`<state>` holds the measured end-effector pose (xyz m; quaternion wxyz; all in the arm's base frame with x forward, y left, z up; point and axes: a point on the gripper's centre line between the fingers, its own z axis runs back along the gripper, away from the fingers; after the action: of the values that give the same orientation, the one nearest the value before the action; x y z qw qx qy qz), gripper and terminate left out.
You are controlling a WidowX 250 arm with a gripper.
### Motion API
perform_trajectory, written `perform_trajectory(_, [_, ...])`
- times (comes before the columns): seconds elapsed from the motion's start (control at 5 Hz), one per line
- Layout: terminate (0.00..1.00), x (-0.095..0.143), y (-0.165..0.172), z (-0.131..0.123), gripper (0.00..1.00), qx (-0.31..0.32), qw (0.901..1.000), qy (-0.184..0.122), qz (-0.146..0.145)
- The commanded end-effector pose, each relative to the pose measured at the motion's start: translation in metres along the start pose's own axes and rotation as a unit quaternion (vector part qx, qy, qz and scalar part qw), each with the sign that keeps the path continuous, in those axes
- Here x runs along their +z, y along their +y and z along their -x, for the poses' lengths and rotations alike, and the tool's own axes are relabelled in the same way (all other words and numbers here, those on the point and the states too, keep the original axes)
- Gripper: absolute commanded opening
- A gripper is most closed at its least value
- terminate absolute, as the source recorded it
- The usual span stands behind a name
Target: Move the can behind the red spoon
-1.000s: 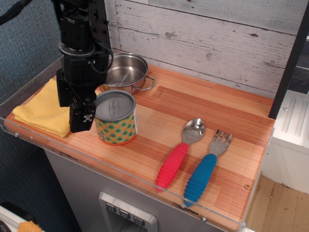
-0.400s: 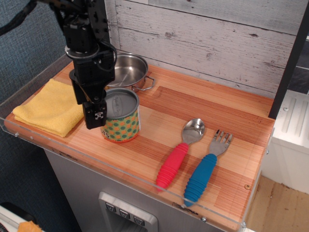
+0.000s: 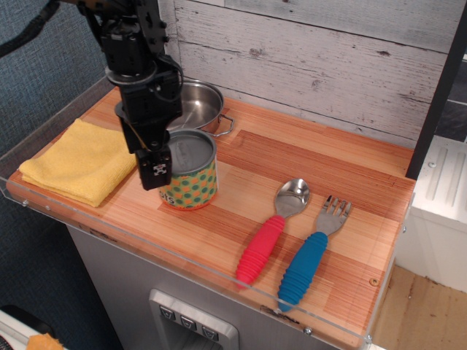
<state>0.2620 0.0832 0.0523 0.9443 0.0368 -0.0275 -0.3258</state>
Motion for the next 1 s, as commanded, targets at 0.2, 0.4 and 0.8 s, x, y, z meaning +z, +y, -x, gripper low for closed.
perform_trajectory(0.2, [0.00, 0.009, 0.017, -0.031, 1.00, -0.013, 0.9997, -0.020, -0.002])
perform_trajectory(0.4, [0.00, 0.009, 0.017, -0.040, 1.00, -0.019, 0.9995, -0.024, -0.002])
perform_trajectory(0.8, [0.00, 0.009, 0.015, -0.054, 1.00, -0.019, 0.9997, -0.015, -0.005])
